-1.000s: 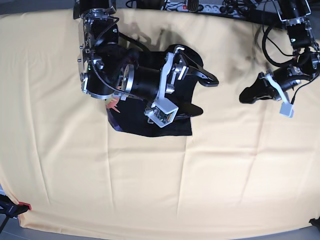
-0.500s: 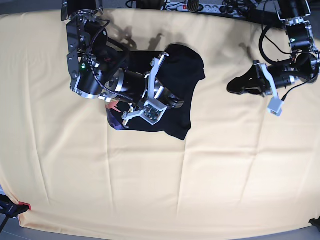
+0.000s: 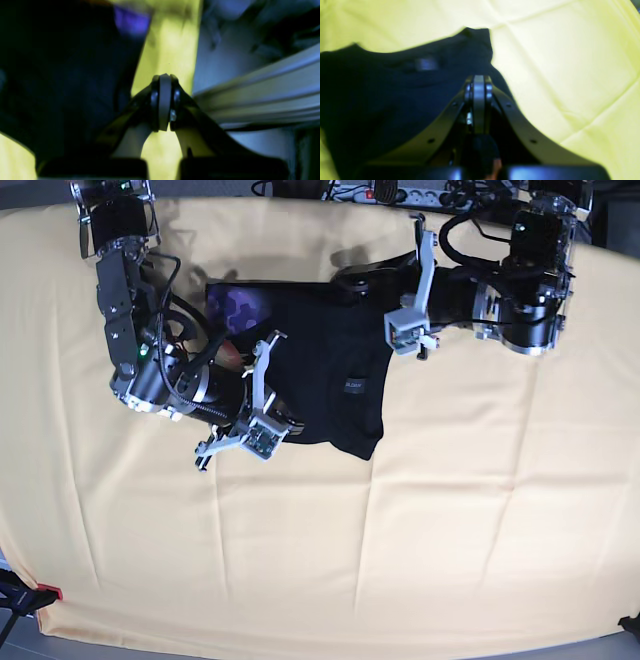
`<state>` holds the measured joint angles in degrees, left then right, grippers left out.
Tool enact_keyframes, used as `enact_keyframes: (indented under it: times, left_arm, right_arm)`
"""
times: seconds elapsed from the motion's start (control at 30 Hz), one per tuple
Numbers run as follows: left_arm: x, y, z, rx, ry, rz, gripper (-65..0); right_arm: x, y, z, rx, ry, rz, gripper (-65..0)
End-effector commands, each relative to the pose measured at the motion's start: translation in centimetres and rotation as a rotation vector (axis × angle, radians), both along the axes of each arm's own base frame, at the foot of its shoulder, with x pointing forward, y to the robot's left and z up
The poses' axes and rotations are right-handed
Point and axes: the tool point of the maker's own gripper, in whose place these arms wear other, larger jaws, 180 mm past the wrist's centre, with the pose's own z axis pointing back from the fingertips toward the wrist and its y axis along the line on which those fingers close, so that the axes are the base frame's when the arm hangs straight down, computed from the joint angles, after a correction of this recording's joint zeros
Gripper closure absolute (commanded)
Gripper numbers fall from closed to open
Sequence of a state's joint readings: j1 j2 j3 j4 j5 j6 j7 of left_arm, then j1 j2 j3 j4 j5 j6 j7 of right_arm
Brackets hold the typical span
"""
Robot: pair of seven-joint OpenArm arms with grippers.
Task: Fold the T-shirt properly
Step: 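Flip the folded bundle over with both grippers, graphic side up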
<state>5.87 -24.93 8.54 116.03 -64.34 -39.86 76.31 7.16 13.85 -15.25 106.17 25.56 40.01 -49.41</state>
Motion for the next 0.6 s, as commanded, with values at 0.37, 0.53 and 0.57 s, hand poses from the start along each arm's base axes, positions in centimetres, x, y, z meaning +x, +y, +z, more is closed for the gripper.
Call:
enact_keyframes:
  times: [0.37, 0.53, 0.57]
  left_arm:
    - [1.0, -1.3, -3.3, 0.162, -0.204, -0.008, 0.0]
    - [1.8, -0.7, -4.6, 0.179, -0.184, 0.018, 0.0]
    - [2.2, -0.5, -5.0, 0.184, -0.178, 0.027, 0.0]
  right_arm:
    - [6.2, -4.3, -4.3, -0.035, 0.172, -0.110, 0.0]
    - [4.0, -6.2, -5.9, -0.037, 0.293, -0.107, 0.0]
    - [3.6, -6.5, -5.9, -0.039, 0.311, -0.103, 0.0]
